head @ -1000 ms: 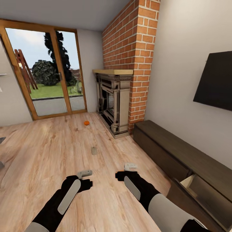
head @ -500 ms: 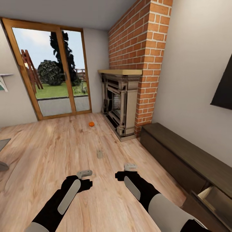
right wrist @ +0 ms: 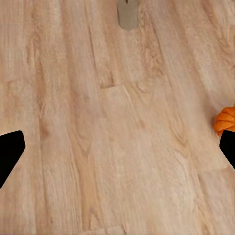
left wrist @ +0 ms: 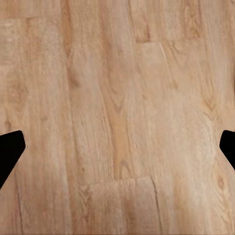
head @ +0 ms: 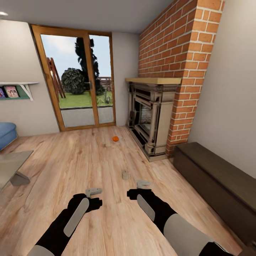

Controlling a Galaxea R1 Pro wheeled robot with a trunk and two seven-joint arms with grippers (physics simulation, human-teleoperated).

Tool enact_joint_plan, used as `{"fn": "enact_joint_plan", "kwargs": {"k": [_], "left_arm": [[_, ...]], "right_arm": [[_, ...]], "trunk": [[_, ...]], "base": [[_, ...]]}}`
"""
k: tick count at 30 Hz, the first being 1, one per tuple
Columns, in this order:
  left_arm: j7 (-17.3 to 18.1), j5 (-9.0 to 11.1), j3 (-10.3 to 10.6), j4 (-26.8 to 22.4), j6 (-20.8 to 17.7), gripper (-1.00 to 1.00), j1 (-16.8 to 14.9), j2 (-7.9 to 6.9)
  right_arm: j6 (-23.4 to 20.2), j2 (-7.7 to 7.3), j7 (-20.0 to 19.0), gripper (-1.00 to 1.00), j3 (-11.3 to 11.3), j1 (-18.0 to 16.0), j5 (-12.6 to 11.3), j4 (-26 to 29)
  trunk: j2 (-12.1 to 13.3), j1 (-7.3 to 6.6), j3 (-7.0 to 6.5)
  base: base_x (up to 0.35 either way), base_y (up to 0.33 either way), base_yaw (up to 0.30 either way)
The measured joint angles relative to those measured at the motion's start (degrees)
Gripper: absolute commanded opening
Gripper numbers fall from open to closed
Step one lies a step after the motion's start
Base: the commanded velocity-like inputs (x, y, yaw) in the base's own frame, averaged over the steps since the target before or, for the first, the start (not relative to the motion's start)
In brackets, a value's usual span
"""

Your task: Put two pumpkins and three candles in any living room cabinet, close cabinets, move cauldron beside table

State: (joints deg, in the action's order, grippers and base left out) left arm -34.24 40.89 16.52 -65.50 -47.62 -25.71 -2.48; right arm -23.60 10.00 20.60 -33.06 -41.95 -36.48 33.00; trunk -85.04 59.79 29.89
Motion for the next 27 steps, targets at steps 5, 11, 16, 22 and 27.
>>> {"fn": "enact_joint_plan", "kwargs": {"k": [5,11,16,22,27], "left_arm": [[-0.01,0.00,0.00,0.00,-0.02,1.00,0.00,0.00],[-0.01,0.00,0.00,0.00,-0.03,1.00,0.00,0.00],[-0.04,-0.02,0.00,0.00,-0.02,1.00,0.00,0.00],[-0.05,-0.08,0.00,0.00,0.00,1.00,0.00,0.00],[-0.06,-0.09,0.00,0.00,0.00,1.00,0.00,0.00]], "right_arm": [[0.00,0.00,-0.15,1.00,-0.03,0.00,0.00,0.06],[0.00,0.00,-0.21,1.00,-0.01,0.00,0.01,0.25],[0.00,0.00,-0.21,1.00,-0.04,0.00,0.01,0.26],[0.00,0.00,-0.18,1.00,-0.01,0.00,-0.01,0.26],[0.00,0.00,-0.23,1.00,0.00,0.00,-0.02,0.26]], "trunk": [[0.00,0.00,-0.15],[0.00,0.00,-0.18],[0.00,0.00,-0.18],[0.00,0.00,-0.18],[0.00,0.00,-0.18]], "base": [[0.263,0.201,0.230],[0.263,0.207,0.036],[0.263,0.204,0.002],[0.263,0.191,0.000],[0.272,0.151,0.000]]}}
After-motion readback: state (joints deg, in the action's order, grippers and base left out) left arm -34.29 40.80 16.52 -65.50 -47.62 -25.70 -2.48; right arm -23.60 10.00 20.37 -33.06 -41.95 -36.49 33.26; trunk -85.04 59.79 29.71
